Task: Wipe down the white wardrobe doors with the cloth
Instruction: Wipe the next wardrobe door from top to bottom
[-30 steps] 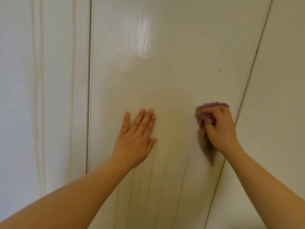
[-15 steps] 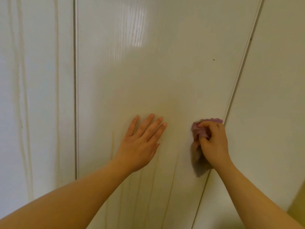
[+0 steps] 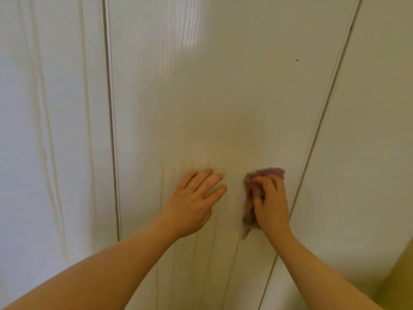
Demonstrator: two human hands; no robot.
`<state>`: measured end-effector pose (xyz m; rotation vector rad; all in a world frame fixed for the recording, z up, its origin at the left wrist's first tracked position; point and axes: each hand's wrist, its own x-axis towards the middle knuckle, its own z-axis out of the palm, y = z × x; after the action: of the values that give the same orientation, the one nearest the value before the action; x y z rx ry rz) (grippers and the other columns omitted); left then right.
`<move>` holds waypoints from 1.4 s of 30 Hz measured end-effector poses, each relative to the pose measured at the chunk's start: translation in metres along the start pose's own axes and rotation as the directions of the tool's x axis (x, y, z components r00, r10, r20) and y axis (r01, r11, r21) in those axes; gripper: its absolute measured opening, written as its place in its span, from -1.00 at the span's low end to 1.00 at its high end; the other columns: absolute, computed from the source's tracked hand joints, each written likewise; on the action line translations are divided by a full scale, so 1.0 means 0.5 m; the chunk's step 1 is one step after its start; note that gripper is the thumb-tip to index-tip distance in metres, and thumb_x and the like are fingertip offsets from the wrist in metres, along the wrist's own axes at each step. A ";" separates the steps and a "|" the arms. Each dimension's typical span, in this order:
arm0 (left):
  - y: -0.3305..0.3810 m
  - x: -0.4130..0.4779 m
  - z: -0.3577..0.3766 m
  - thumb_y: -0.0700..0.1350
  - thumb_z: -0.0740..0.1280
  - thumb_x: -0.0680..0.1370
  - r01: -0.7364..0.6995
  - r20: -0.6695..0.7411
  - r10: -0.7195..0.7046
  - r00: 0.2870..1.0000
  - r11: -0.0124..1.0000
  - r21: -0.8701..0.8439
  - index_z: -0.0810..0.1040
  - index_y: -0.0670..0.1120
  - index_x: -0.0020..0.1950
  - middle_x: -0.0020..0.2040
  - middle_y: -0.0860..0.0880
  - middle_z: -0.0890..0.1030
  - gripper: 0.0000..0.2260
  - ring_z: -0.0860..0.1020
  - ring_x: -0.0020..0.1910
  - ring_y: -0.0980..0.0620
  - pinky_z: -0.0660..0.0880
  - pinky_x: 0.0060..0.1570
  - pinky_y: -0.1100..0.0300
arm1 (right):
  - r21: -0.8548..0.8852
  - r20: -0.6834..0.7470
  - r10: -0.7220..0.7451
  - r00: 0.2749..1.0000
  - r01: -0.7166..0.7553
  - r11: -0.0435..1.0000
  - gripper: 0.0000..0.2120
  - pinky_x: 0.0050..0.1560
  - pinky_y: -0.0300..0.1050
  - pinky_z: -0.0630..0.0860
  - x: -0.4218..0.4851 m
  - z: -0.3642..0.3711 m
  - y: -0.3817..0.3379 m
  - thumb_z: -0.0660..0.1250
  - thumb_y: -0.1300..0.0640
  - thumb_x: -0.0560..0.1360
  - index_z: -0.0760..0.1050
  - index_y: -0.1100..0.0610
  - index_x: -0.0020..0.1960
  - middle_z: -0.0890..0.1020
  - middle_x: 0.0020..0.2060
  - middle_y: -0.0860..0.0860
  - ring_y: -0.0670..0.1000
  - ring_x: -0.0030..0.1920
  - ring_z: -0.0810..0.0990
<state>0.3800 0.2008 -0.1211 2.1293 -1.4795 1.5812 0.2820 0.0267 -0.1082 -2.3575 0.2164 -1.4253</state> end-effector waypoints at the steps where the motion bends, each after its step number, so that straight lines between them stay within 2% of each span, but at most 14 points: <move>1: -0.001 -0.009 0.001 -0.13 0.20 0.43 0.019 0.024 -0.019 1.000 1.000 0.006 0.42 -0.06 0.26 0.29 -0.10 0.52 -0.61 0.38 0.31 -0.12 0.30 0.24 -0.04 | -0.012 0.075 -0.002 0.997 0.003 1.000 -0.81 -0.08 -0.45 0.30 -0.045 0.020 0.013 0.33 0.44 0.40 0.56 0.26 -0.04 0.49 -0.05 0.09 0.00 -0.07 0.45; 3: -0.002 -0.027 0.002 -0.13 0.20 0.43 0.036 0.057 -0.037 0.998 0.999 0.015 0.40 -0.06 0.30 0.33 -0.10 0.50 -0.58 0.36 0.34 -0.13 0.30 0.28 -0.06 | -0.007 0.200 0.068 0.977 -0.068 0.998 -0.83 -0.12 -0.49 0.33 -0.101 0.035 0.030 0.34 0.42 0.41 0.58 0.23 -0.07 0.46 -0.09 -0.02 0.07 -0.06 0.50; 5: 0.000 -0.047 0.006 -0.13 0.20 0.43 0.055 0.059 -0.056 0.997 0.998 0.023 0.41 -0.05 0.30 0.34 -0.09 0.48 -0.58 0.35 0.36 -0.13 0.29 0.29 -0.06 | 0.011 0.207 0.104 0.973 -0.108 0.994 -0.83 -0.07 -0.60 0.27 -0.091 0.034 0.032 0.35 0.42 0.40 0.59 0.23 -0.07 0.46 -0.10 -0.04 0.07 -0.05 0.49; 10: 0.019 -0.087 0.027 -0.13 0.23 0.41 0.055 0.046 -0.057 0.997 0.997 0.049 0.40 -0.04 0.32 0.40 -0.07 0.33 -0.54 0.31 0.38 -0.14 0.28 0.30 -0.09 | 0.100 -0.095 0.155 0.983 -0.146 0.984 -0.79 -0.07 -0.61 0.18 -0.003 0.024 -0.014 0.29 0.38 0.45 0.54 0.26 0.07 0.48 0.01 0.04 -0.25 -0.03 0.32; 13: 0.017 -0.100 0.026 -0.13 0.26 0.41 0.081 0.017 -0.083 0.996 0.993 0.084 0.37 -0.04 0.35 0.40 -0.07 0.31 -0.52 0.30 0.39 -0.14 0.27 0.31 -0.10 | 0.028 0.132 0.091 0.987 -0.096 0.995 -0.81 -0.10 -0.46 0.27 -0.082 0.058 0.001 0.31 0.38 0.44 0.56 0.25 0.03 0.52 0.02 0.10 0.00 -0.01 0.46; 15: 0.006 -0.106 0.017 -0.14 0.26 0.41 0.096 -0.023 -0.094 0.995 0.989 0.113 0.37 -0.03 0.36 0.40 -0.06 0.31 -0.51 0.29 0.39 -0.14 0.25 0.32 -0.12 | -0.018 0.267 0.078 0.961 -0.076 0.997 -0.83 -0.11 -0.52 0.30 -0.149 0.076 0.011 0.34 0.40 0.42 0.59 0.24 -0.02 0.54 -0.04 0.06 0.13 -0.04 0.54; 20: -0.070 -0.116 -0.009 -0.10 0.28 0.45 0.212 -0.110 -0.192 0.975 0.956 0.204 0.30 -0.06 0.42 0.42 -0.08 0.27 -0.47 0.25 0.41 -0.16 0.08 0.42 -0.16 | 0.076 -0.046 0.024 0.999 -0.021 0.997 -0.80 -0.01 -0.69 0.13 -0.001 0.067 -0.086 0.30 0.41 0.42 0.57 0.29 0.02 0.53 -0.01 0.16 -0.07 -0.03 0.41; 23: -0.100 -0.133 -0.019 -0.11 0.27 0.47 0.345 -0.135 -0.322 0.937 0.915 0.211 0.28 -0.12 0.43 0.43 -0.10 0.26 -0.47 0.25 0.41 -0.16 0.06 0.42 -0.15 | 0.080 -0.211 -0.016 0.977 0.034 0.996 -0.76 0.04 -0.70 0.09 0.079 0.064 -0.128 0.25 0.38 0.43 0.54 0.33 0.08 0.48 0.03 0.17 -0.05 0.02 0.35; 28: -0.133 -0.153 -0.034 -0.01 0.16 0.48 0.429 -0.051 -0.427 0.903 0.886 0.176 0.24 -0.14 0.42 0.41 -0.09 0.26 -0.47 0.23 0.40 -0.16 0.06 0.40 -0.13 | -0.010 0.037 -0.161 0.986 0.161 0.987 -0.73 0.03 -0.29 0.33 -0.069 0.122 -0.079 0.19 0.17 0.43 0.59 0.29 -0.05 0.56 -0.08 0.22 0.00 -0.05 0.41; 31: -0.138 -0.159 -0.036 0.07 0.14 0.45 0.420 0.004 -0.428 0.904 0.890 0.176 0.22 -0.14 0.43 0.42 -0.09 0.24 -0.41 0.21 0.41 -0.17 0.00 0.41 -0.12 | 0.039 0.039 -0.101 0.994 0.100 0.994 -0.86 -0.02 -0.42 0.34 -0.047 0.112 -0.094 0.34 0.33 0.39 0.61 0.26 -0.08 0.58 -0.09 0.16 -0.11 -0.08 0.41; 35: -0.134 -0.155 -0.038 0.09 0.15 0.41 0.425 0.020 -0.434 0.901 0.889 0.172 0.21 -0.15 0.43 0.42 -0.10 0.23 -0.37 0.20 0.41 -0.19 0.00 0.41 -0.15 | 0.131 -0.195 0.015 0.981 0.010 0.991 -0.77 -0.03 -0.69 0.14 0.063 0.084 -0.159 0.29 0.43 0.40 0.56 0.30 0.03 0.49 0.02 0.17 -0.29 -0.07 0.26; 37: -0.135 -0.151 -0.041 0.07 0.26 0.39 0.417 0.001 -0.424 0.905 0.891 0.179 0.22 -0.14 0.42 0.40 -0.10 0.25 -0.35 0.21 0.40 -0.18 0.05 0.38 -0.16 | 0.056 -0.215 -0.060 0.975 0.074 0.996 -0.80 -0.03 -0.56 0.22 0.065 0.094 -0.164 0.25 0.34 0.42 0.55 0.30 0.02 0.51 0.01 0.20 -0.21 -0.06 0.31; 40: -0.142 -0.142 -0.055 0.01 0.52 0.24 0.415 -0.014 -0.419 0.908 0.894 0.167 0.29 -0.13 0.35 0.33 -0.08 0.30 -0.24 0.27 0.34 -0.16 0.15 0.30 -0.15 | -0.087 0.019 -0.305 0.952 0.305 0.948 -0.74 -0.14 -0.16 0.47 -0.009 0.127 -0.130 0.17 0.16 0.41 0.60 0.22 -0.09 0.58 -0.10 0.15 0.01 -0.08 0.43; 42: -0.149 -0.134 -0.067 0.01 0.57 0.15 0.423 -0.014 -0.427 0.904 0.892 0.159 0.32 -0.11 0.30 0.27 -0.07 0.32 -0.21 0.30 0.27 -0.14 0.17 0.25 -0.10 | -0.095 0.096 -0.352 0.931 0.361 0.928 -0.73 -0.22 -0.16 0.49 -0.018 0.125 -0.127 0.16 0.13 0.40 0.61 0.18 -0.11 0.59 -0.13 0.12 0.01 -0.11 0.43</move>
<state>0.4133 0.3011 -0.1258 2.3506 -0.8244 1.5492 0.3286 0.1025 -0.1164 -2.6392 -0.1706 -1.5062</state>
